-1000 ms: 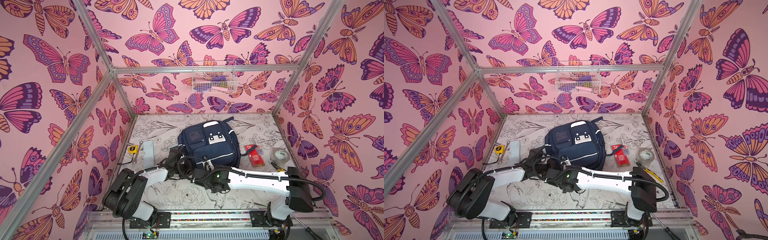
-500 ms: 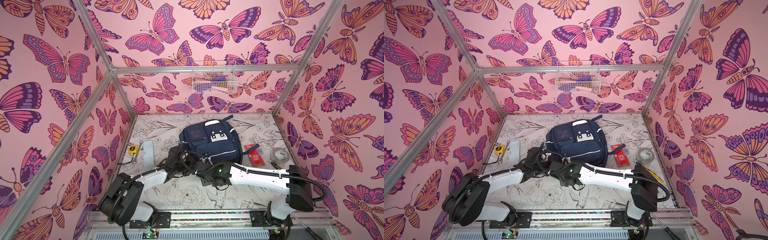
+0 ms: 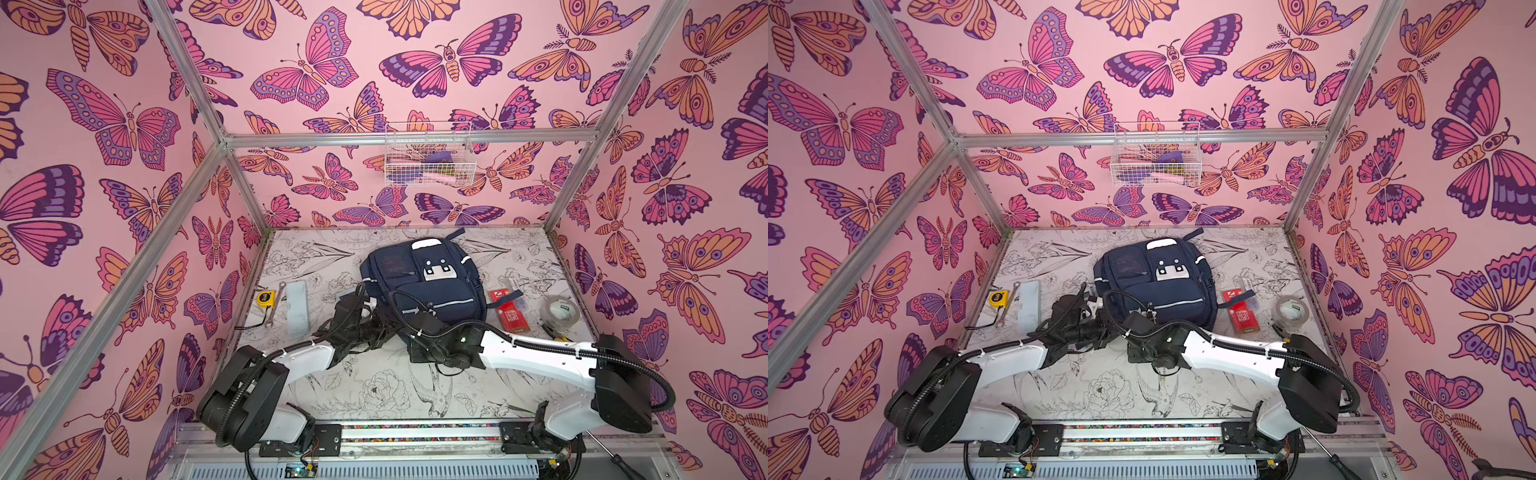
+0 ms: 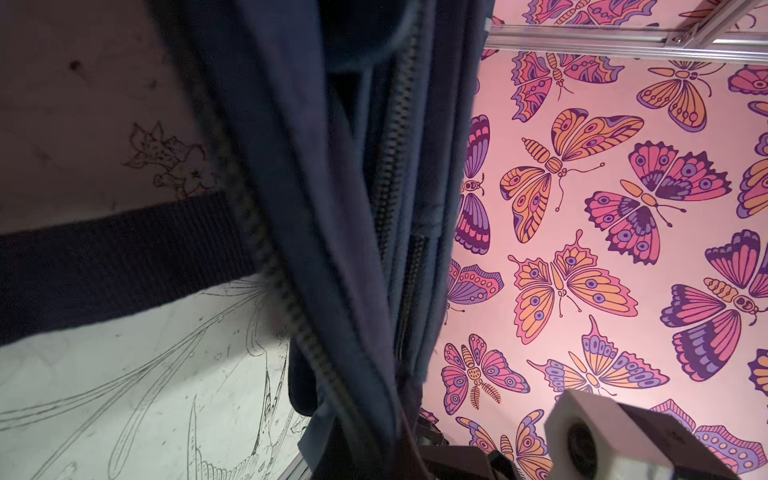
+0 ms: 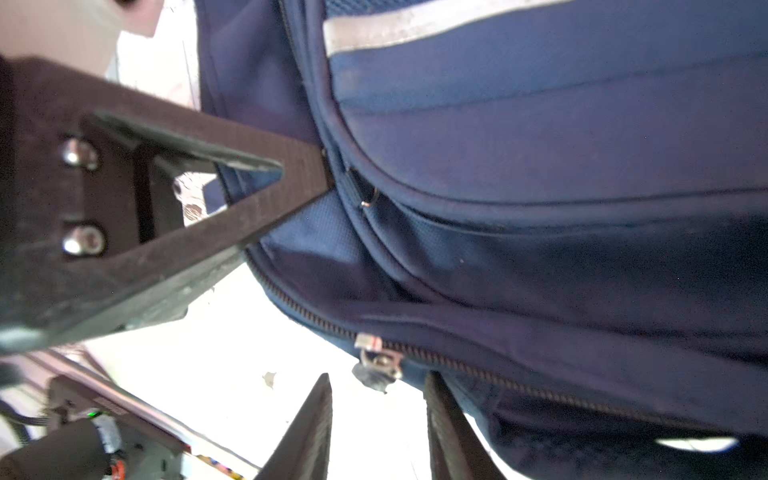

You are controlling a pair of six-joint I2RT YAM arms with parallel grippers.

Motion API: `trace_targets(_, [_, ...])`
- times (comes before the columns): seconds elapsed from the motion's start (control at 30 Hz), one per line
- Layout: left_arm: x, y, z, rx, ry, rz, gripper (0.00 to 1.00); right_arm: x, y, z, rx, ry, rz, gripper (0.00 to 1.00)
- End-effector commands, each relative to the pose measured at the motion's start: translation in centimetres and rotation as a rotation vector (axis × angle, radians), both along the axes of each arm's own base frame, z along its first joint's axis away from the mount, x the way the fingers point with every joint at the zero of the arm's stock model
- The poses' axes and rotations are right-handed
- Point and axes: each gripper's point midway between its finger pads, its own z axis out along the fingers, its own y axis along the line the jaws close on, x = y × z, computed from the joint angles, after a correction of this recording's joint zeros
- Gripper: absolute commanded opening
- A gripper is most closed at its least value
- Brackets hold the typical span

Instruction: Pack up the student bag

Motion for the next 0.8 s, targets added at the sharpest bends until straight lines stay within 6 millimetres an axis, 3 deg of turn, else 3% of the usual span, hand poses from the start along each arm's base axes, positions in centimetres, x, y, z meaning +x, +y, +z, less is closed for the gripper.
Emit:
trace_targets(0.0, [0.3, -1.2, 3.0, -0.087, -0.112, -0.046, 0.0, 1.3, 1.3, 1.3, 0.114, -0.033, -0.034, 0.38])
trace_targets(0.53, [0.3, -1.8, 2.7, -0.101, -0.105, -0.054, 0.0, 3.2, 0.4, 1.0, 0.257, -0.141, -0.107, 0.34])
trace_targets(0.77, [0.1, -2.0, 2.7, -0.102, -0.107, -0.062, 0.0, 3.6, 1.5, 0.9, 0.324, -0.214, -0.04, 0.29])
